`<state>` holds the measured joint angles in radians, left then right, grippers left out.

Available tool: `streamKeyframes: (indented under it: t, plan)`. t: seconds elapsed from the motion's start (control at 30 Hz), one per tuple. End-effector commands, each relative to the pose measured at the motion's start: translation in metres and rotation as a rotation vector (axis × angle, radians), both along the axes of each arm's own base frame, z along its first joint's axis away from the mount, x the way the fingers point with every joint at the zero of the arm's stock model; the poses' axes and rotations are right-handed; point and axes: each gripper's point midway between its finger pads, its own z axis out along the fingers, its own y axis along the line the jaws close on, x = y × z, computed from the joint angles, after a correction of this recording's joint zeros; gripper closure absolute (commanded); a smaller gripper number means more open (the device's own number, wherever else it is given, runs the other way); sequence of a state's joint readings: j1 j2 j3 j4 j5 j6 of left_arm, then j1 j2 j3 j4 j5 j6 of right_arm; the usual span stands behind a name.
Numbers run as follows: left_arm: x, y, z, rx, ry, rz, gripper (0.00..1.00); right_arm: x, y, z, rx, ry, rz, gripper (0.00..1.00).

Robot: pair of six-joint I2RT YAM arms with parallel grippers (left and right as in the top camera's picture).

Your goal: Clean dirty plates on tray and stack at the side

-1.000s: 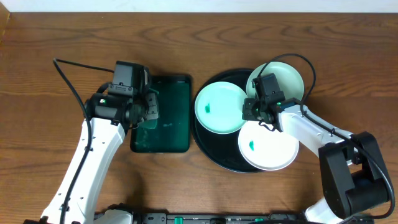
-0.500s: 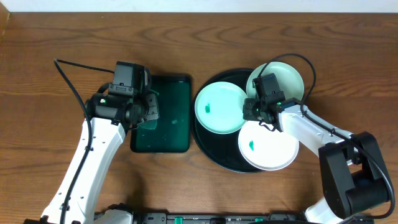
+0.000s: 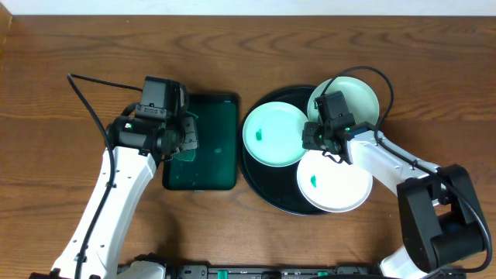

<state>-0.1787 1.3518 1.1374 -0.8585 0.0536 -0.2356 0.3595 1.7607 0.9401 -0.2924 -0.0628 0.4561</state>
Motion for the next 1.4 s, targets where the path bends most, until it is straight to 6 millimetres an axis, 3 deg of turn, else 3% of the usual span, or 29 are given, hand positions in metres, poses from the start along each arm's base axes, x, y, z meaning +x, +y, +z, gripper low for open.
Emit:
streamKeyframes:
  t: [0.0,0.13,0.27,0.5,0.97,1.17,1.37]
  plan:
    - [-0.004,-0.001,-0.004,-0.001,0.012,-0.005,0.93,-0.002,0.001,-0.005,-0.015,0.003,0.005,0.74]
    - [-0.004,-0.001,-0.004,-0.002,0.012,-0.005,0.93,-0.001,0.001,-0.004,-0.018,-0.003,0.014,0.76]
    - [-0.004,-0.001,-0.004,-0.002,0.011,-0.005,0.93,-0.001,0.001,-0.004,-0.027,-0.008,0.035,0.90]
    - [-0.004,-0.001,-0.004,-0.002,0.011,-0.005,0.93,-0.001,0.001,-0.004,-0.026,-0.010,0.034,0.98]
    - [0.000,-0.001,-0.009,0.000,0.021,-0.005,0.93,-0.001,0.001,-0.004,-0.026,-0.009,0.034,0.99]
    - [0.005,-0.002,-0.026,0.008,0.065,-0.004,0.93,-0.001,0.001,-0.004,-0.026,-0.009,0.034,0.99]
    - [0.009,-0.003,-0.059,0.023,0.156,-0.003,0.93,-0.001,0.001,-0.004,-0.026,-0.009,0.034,0.99]
